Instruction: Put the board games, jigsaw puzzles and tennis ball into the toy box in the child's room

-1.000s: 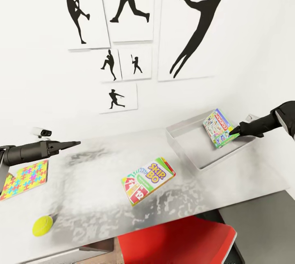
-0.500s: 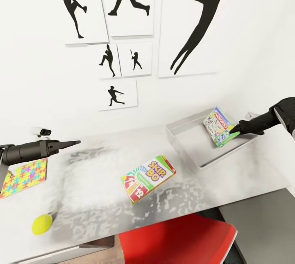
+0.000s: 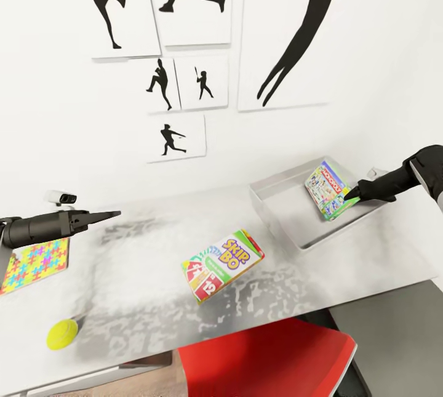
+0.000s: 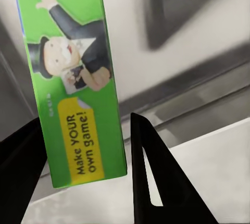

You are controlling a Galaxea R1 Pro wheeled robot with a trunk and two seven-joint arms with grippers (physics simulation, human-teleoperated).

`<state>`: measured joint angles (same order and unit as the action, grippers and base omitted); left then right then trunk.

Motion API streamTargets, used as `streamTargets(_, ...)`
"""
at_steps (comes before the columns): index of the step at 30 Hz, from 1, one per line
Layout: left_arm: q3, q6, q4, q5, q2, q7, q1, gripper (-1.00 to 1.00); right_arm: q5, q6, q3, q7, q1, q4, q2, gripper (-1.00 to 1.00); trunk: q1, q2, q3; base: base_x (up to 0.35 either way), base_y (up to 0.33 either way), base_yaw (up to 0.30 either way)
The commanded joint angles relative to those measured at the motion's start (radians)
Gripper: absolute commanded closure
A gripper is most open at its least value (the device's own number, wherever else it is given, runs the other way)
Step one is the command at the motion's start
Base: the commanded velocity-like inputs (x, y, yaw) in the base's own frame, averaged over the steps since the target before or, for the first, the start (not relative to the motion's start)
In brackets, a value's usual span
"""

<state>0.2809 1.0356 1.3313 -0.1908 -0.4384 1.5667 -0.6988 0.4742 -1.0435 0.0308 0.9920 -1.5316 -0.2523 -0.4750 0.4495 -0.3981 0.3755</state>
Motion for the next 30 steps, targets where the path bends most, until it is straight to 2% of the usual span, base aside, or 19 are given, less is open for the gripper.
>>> streamTargets(1, 0.0, 0.011, 0.0, 0.001, 0.0, 0.004, -0.001, -1.0, 0.005, -0.004, 0.003, 0.008, -0.001, -0.001, 0.0, 1.0, 0.0, -0.002, 0.003, 0.0, 0.0, 0.0)
streamTargets(30, 0.0, 0.011, 0.0, 0.001, 0.0, 0.004, -0.001, -1.0, 0.003, -0.004, 0.003, 0.007, -0.002, -0.089, -0.015, 1.0, 0.0, -0.002, 0.051, 0.0, 0.0, 0.0)
